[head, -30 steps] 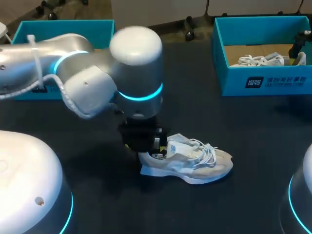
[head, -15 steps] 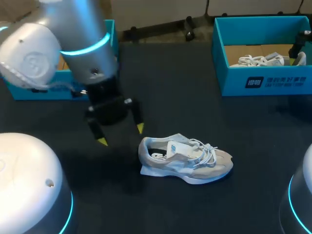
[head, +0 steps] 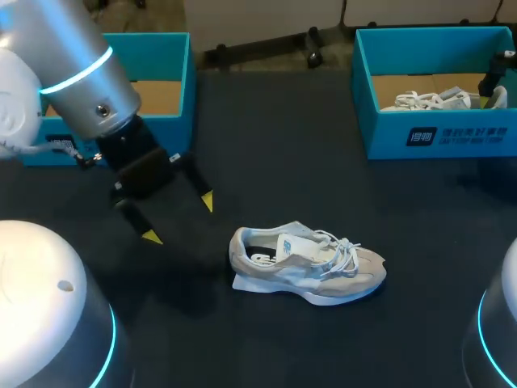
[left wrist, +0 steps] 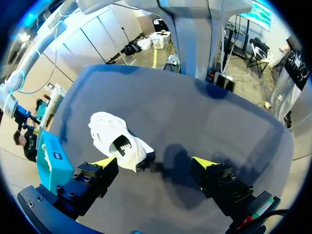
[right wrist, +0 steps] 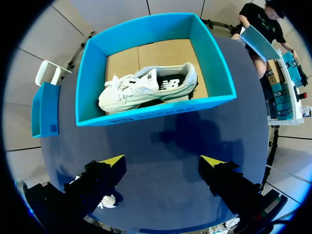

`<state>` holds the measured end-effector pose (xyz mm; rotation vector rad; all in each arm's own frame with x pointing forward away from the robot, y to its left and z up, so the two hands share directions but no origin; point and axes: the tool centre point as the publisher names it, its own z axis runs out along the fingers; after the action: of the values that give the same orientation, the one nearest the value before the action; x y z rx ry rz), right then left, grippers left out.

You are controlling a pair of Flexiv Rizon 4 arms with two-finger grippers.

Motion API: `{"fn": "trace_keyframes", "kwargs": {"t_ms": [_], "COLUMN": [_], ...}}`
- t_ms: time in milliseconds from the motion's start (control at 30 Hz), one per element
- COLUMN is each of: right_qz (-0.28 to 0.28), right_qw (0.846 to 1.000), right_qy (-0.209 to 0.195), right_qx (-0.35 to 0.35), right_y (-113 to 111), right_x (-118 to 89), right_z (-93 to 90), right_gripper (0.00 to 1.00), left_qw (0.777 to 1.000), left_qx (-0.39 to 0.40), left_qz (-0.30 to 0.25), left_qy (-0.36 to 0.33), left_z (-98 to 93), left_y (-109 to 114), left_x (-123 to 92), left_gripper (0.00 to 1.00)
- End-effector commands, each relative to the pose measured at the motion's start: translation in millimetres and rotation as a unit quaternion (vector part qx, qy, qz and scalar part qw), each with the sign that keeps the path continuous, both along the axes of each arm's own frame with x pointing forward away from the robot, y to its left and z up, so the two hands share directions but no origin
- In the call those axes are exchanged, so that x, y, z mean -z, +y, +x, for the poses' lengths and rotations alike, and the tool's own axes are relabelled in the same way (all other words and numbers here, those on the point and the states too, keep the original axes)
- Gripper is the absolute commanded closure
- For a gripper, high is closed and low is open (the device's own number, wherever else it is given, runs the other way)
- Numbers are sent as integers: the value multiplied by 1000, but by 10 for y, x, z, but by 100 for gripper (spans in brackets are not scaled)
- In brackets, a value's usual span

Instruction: Take the shoe out of the shoebox, open the shoe tongue, remove and reinsert the insole, then place the shoe into the shoebox

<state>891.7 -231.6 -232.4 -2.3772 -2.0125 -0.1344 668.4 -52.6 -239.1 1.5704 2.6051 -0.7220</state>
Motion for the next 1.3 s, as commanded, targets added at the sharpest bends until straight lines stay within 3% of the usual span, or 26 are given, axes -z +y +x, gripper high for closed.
{"fn": "trace_keyframes", "kwargs": {"t_ms": [33,200,533,800,900,1300], "right_qz": [0,0,0,0,0,0], "right_qw": [1000,1000,1000,1000,1000,1000], "right_qy": [0,0,0,0,0,0], "right_qx": [0,0,0,0,0,0], "right_y": [3,3,3,3,3,3], "right_x": [2,2,2,2,2,2], "right_z": [2,2,2,2,2,2], "right_gripper": [0,0,0,0,0,0], "left_qw": [998,990,951,928,898,897], "left_qx": [-55,-116,-229,-289,-355,-360], "left_qz": [-18,-51,-149,-171,-186,-184], "left_qy": [23,61,144,160,180,181], "left_z": [20,117,314,256,212,176], "left_y": [50,101,184,105,83,76], "left_x": [102,205,431,581,674,701], "left_gripper": [0,0,0,0,0,0]}}
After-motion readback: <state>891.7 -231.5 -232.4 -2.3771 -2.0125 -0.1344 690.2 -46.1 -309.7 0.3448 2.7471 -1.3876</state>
